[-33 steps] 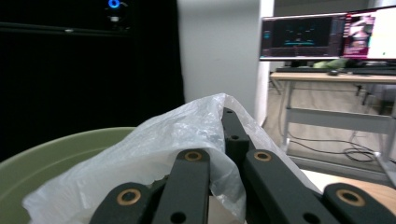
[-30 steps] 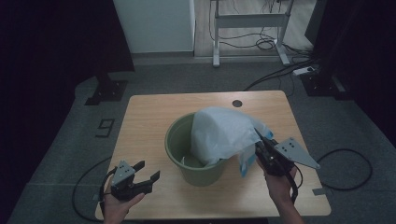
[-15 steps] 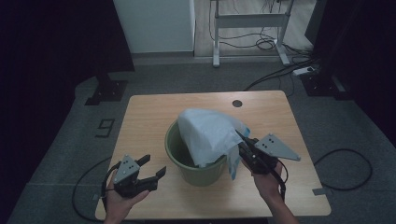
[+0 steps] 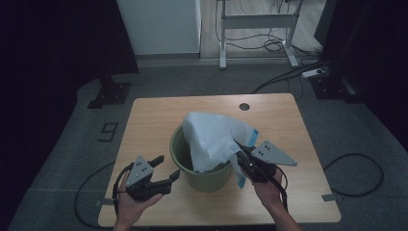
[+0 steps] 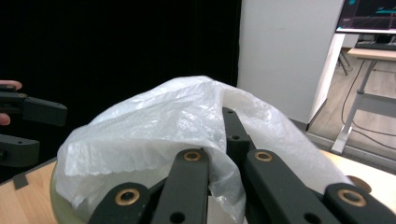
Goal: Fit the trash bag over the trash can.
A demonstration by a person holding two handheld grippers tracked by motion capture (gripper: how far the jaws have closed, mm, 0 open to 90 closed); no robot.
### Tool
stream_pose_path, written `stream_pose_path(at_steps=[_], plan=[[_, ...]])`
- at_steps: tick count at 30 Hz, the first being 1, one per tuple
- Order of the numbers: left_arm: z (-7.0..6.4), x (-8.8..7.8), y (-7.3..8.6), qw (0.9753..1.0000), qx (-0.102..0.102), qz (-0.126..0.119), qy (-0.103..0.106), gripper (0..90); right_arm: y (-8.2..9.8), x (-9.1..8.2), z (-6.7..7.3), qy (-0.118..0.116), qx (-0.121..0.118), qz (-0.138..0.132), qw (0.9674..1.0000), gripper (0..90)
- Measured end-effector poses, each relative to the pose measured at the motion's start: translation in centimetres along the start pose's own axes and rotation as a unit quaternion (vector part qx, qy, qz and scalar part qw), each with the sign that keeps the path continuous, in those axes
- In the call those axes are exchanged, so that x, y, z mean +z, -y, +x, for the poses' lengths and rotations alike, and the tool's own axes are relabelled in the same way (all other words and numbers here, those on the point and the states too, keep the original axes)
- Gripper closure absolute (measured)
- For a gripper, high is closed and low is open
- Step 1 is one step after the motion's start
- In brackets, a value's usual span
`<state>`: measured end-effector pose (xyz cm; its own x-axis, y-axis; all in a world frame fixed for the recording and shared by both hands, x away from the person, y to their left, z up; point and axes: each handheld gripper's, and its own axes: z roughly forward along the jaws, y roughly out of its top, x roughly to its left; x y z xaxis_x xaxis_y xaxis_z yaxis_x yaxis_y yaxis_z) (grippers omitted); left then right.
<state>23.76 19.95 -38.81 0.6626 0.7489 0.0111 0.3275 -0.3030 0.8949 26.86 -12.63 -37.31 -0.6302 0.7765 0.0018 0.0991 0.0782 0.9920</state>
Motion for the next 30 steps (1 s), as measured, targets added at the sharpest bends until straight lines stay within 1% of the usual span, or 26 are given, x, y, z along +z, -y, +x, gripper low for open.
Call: stream_pose_path(at_steps=[5,8,9,10,11,14,16,19,20,23,25,26,27,29,30], plan=[[-0.7,0.2,-0.2,0.9999,0.007,-0.004,0.014,28.5,0.2,0.8,0.7,-0.011,-0.003,0.011,0.9999,88.1],[-1.0,0.3,-0.4,0.9997,0.012,-0.012,0.020,28.5,0.2,1.2,1.1,-0.015,-0.005,0.015,0.9998,87.8],[-1.0,0.3,-0.4,0.9997,0.012,-0.012,0.020,29.0,0.2,1.3,1.1,-0.016,-0.006,0.015,0.9997,87.8],[-1.2,0.3,-0.4,0.9995,0.017,-0.016,0.021,29.0,0.2,1.3,1.1,-0.016,-0.006,0.015,0.9997,87.8],[-1.4,0.4,-0.6,0.9993,0.021,-0.019,0.023,29.5,0.2,1.3,1.1,-0.017,-0.005,0.015,0.9997,87.8],[-1.8,0.8,-0.8,0.9989,0.023,-0.025,0.033,30.2,0.0,1.5,1.2,-0.020,-0.001,0.016,0.9997,87.8],[-2.0,1.2,-1.1,0.9988,0.025,-0.025,0.034,33.9,-0.1,1.7,1.2,-0.023,0.003,0.015,0.9996,87.7],[-2.5,1.9,-1.4,0.9986,0.031,-0.025,0.036,36.3,-0.1,1.8,1.4,-0.025,0.004,0.015,0.9996,87.7],[-2.8,2.1,-1.6,0.9986,0.033,-0.025,0.033,39.9,-0.1,1.8,1.5,-0.027,0.003,0.014,0.9995,87.7],[-3.2,2.9,-1.8,0.9985,0.033,-0.025,0.036,42.5,-0.1,1.9,1.5,-0.028,0.004,0.014,0.9995,87.6],[-3.4,3.2,-1.9,0.9984,0.037,-0.024,0.034,48.7,-0.2,1.9,1.6,-0.029,0.004,0.015,0.9995,87.6],[-3.4,3.3,-1.9,0.9984,0.039,-0.024,0.035,55.5,-0.2,1.9,1.6,-0.030,0.004,0.015,0.9994,87.5],[-3.3,3.4,-1.9,0.9984,0.036,-0.025,0.036,64.9,-0.2,1.9,1.5,-0.030,0.004,0.014,0.9994,87.3],[-3.1,3.6,-1.9,0.9981,0.024,-0.028,0.050,74.6,-0.2,1.9,1.5,-0.031,0.005,0.014,0.9994,86.8],[-3.1,3.6,-2.0,0.9980,0.022,-0.030,0.051,81.9,-0.1,1.8,1.5,-0.032,0.004,0.014,0.9994,86.1]])
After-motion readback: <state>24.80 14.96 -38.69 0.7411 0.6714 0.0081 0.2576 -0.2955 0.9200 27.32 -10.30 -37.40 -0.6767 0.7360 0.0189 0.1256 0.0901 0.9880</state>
